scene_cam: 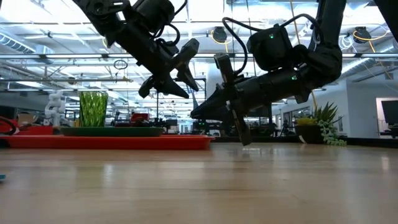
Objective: Pick and place plate/cup/fork/spoon on tray
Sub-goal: Put the blue fork on the orange tray to the right side of the green plate
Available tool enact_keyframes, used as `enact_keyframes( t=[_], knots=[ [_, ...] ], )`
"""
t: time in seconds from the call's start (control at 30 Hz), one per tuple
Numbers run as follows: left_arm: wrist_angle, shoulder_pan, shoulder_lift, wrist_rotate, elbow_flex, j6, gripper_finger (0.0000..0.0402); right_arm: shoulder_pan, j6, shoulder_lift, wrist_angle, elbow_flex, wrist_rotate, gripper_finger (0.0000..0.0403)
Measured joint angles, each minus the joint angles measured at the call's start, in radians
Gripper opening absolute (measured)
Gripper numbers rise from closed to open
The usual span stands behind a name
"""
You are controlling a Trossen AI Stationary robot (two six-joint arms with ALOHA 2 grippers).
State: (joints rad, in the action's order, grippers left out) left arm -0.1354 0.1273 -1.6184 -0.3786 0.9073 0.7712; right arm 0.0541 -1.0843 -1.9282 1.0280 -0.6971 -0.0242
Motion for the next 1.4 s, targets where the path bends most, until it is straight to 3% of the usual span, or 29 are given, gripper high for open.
enact_keyframes(
  t=[0.8, 1.2, 1.4],
  knots=[
    [-0.016, 0.017, -0.036, 0.021, 0.000, -0.025, 0.0148, -0.030, 0.027, 0.000, -0.010, 0.000, -0.033, 0.0004],
    [-0.195, 0.008, -0.116, 0.040, 0.004, -0.034, 0.0014, -0.031, 0.035, -0.001, -0.025, -0.004, -0.048, 0.0005],
    [-0.140, 0.011, -0.085, 0.034, -0.005, -0.109, 0.0013, -0.025, 0.027, -0.001, -0.020, -0.003, 0.009, 0.0026]
  ],
)
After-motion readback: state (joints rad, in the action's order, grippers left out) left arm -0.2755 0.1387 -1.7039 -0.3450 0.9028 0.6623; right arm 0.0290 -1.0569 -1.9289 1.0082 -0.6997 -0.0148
